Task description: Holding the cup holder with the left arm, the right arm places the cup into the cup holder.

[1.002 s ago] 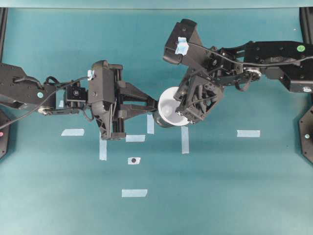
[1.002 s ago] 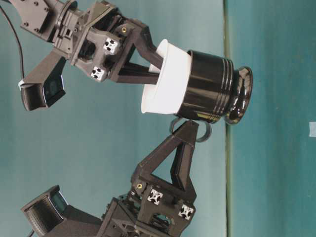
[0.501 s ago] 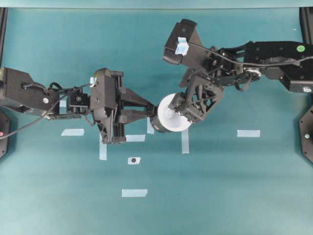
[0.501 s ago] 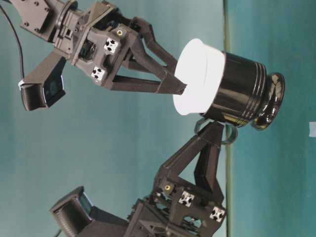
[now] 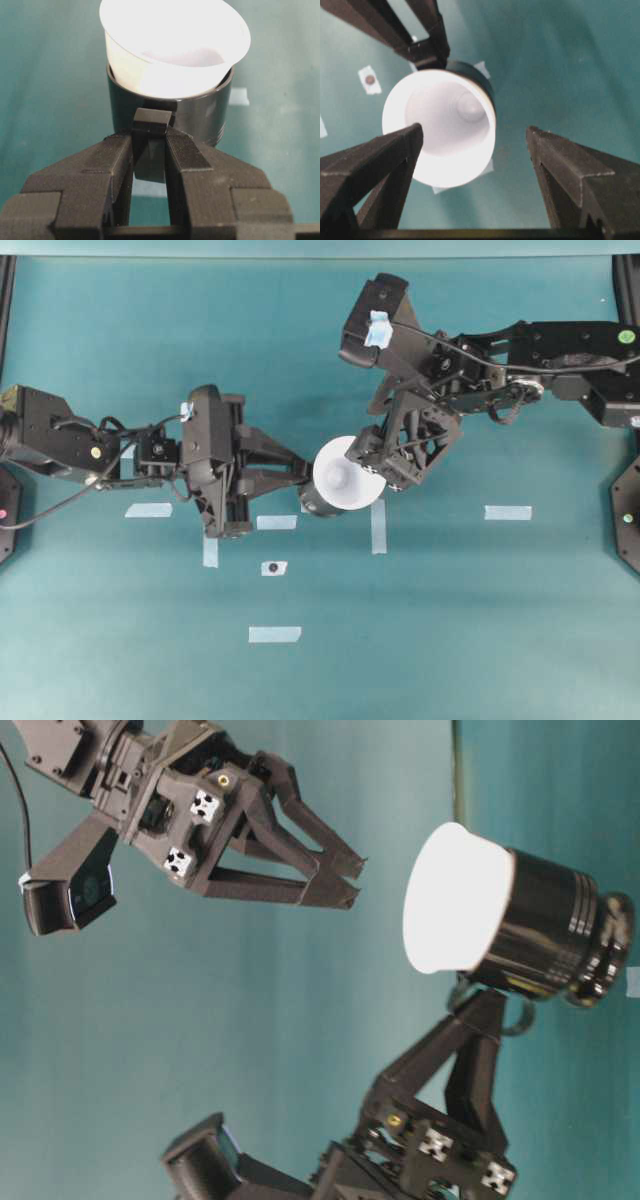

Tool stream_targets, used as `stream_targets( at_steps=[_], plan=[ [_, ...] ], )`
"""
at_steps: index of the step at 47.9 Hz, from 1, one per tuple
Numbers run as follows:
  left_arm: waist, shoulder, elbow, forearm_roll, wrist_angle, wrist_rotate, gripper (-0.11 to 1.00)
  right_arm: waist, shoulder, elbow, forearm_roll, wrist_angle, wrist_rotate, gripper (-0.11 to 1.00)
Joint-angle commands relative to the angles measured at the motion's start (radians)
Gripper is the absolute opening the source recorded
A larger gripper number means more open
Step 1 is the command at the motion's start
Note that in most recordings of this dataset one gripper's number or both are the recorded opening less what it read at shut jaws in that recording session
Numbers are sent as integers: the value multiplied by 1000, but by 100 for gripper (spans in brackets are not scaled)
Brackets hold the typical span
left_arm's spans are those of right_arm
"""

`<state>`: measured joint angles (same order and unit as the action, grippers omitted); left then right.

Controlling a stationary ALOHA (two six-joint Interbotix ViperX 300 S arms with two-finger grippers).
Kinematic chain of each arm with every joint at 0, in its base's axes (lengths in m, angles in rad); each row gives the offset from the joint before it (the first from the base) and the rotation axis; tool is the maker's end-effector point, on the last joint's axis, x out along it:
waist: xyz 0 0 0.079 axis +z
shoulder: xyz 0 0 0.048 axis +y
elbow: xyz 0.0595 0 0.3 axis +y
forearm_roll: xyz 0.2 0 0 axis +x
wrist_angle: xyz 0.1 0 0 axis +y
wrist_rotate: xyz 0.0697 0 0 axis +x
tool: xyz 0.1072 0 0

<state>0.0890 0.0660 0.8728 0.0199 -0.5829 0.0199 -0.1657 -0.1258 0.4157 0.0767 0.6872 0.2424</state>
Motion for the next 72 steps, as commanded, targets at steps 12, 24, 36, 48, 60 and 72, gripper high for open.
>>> stream_targets(
  at_steps=[12,24,36,48,60,72],
  plan=[
    [-2,63,-3,2,-84,-31,22,0,-67,-6,3,-6,28,90],
    [-2,71,6,2,-87,-37,22,2,-66,8,6,-6,32,90],
    [-2,51,12,2,-34,-37,22,5,-63,25,6,-8,46,90],
    [-2,51,-20,0,83,-38,22,6,-61,37,6,-38,66,90],
    [-2,49,-32,2,100,-38,22,9,-60,46,6,-43,67,90],
    [-3,26,-32,2,103,-37,27,12,-61,48,6,-43,66,90]
  ],
)
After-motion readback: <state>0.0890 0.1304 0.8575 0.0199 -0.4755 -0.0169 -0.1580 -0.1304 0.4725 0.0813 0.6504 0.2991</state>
